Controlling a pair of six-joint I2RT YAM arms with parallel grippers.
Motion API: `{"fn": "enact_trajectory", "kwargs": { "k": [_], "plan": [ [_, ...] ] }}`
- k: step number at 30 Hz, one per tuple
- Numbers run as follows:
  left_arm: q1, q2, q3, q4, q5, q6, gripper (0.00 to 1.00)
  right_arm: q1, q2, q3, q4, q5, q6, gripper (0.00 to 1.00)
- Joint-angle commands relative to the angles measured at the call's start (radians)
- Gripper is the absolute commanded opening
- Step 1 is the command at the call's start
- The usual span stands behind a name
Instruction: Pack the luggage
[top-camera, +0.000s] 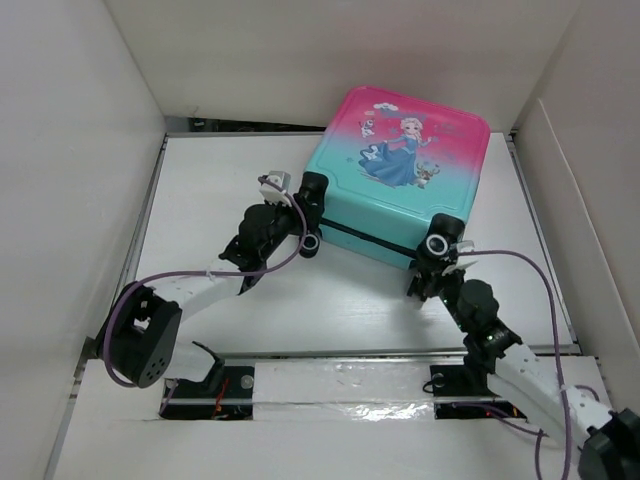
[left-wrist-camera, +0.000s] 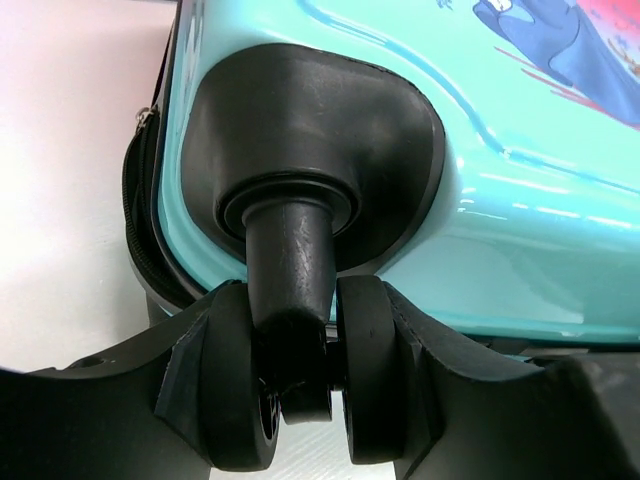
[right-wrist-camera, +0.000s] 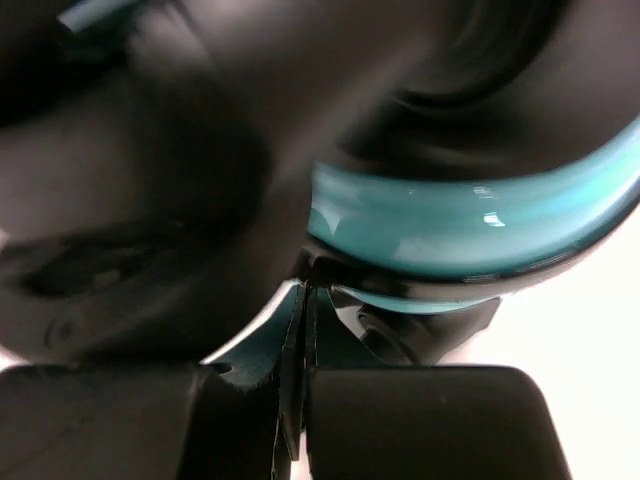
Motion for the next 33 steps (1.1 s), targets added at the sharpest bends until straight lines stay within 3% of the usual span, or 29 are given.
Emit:
{"fn": "enact_trajectory", "kwargs": {
  "k": [1, 3, 6, 9, 11, 14, 16, 19, 22, 24, 27, 31, 33],
  "plan": [
    [-0.11, -0.023, -0.031, 0.088, 0.313, -0.061, 0.0, 0.239, 0.107, 0.063, 0.201, 0.193, 0.044, 0.0],
    [-0.143, -0.027, -0.04, 0.103, 0.318, -0.076, 0.0, 0.384, 0.263, 0.172, 0.239, 0.328, -0.032, 0.0],
    [-0.207, -0.044, -0.042, 0.129, 0.298, -0.087, 0.0, 0.485, 0.438, 0.361, 0.207, 0.497, -0.097, 0.0],
    [-0.226, -0.055, -0.053, 0.161, 0.324, -0.121, 0.0, 0.502, 0.665, 0.459, 0.253, 0.475, -0.143, 0.0],
    [-0.226, -0.077, -0.088, 0.194, 0.333, -0.138, 0.0, 0.454, 0.768, 0.519, 0.296, 0.342, -0.152, 0.0],
    [-0.235, -0.113, -0.128, 0.188, 0.339, -0.15, 0.0, 0.445, 0.784, 0.527, 0.35, 0.259, -0.172, 0.0],
    [-0.245, -0.135, -0.16, 0.236, 0.358, -0.176, 0.0, 0.41, 0.781, 0.547, 0.282, 0.211, -0.172, 0.0],
    [-0.308, -0.133, -0.208, 0.301, 0.347, -0.216, 0.0, 0.326, 0.797, 0.588, 0.285, -0.022, -0.174, 0.0],
    [-0.353, -0.117, -0.218, 0.394, 0.35, -0.268, 0.0, 0.341, 0.863, 0.631, 0.283, -0.194, -0.163, 0.0],
    [-0.353, -0.132, -0.231, 0.436, 0.365, -0.294, 0.0, 0.394, 0.897, 0.634, 0.261, -0.127, -0.125, 0.0],
    [-0.353, -0.191, -0.206, 0.409, 0.378, -0.285, 0.0, 0.445, 0.912, 0.578, 0.391, -0.234, -0.102, 0.0],
    [-0.362, -0.276, -0.197, 0.323, 0.387, -0.277, 0.0, 0.334, 0.781, 0.5, 0.294, -0.203, -0.123, 0.0],
    [-0.376, -0.287, -0.226, 0.352, 0.384, -0.315, 0.0, 0.185, 0.732, 0.493, 0.249, -0.249, -0.163, 0.0]
  ]
}}
